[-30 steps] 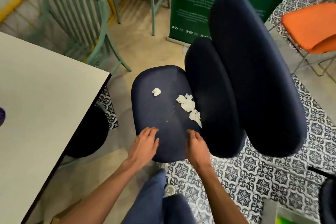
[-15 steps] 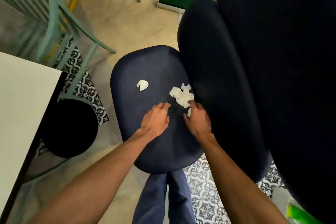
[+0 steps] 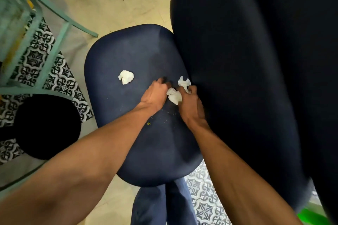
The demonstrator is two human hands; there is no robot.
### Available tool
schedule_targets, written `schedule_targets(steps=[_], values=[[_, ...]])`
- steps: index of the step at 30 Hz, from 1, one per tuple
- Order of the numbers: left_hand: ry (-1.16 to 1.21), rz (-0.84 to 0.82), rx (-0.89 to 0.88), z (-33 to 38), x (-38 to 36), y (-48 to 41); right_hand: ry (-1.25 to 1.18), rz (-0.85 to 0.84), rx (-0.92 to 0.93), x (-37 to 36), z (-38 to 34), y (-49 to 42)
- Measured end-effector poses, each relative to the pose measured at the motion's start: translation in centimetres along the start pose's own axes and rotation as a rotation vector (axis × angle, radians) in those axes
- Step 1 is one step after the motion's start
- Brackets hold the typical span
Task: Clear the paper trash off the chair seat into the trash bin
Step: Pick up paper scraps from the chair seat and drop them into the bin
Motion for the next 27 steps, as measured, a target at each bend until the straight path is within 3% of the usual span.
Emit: schedule_targets(steps=[10,18,27], values=[[0.199,0.139,0.053,-0.3,4.6,5.9,-0.002,0.142,-0.049,3.7,-0.1,4.5],[0.324,0.272,0.106,0.3,11.9,15.8,-0.329,0.248,0.003,9.7,-4.3,12.7],[0.402,0.464,0.136,1.2,15.7,28.7,-0.549,0.249,0.073,12.8,-8.6,22.0]])
Point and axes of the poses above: each hand's wrist, its own y-axis away from the middle knuckle, its own x-axis out of the back of the hand, z = x × y, the point moved 5 cm from there along -y, towards the middle knuckle, and after that the axes turned 7 degrees about y, right-handed, at the moved point
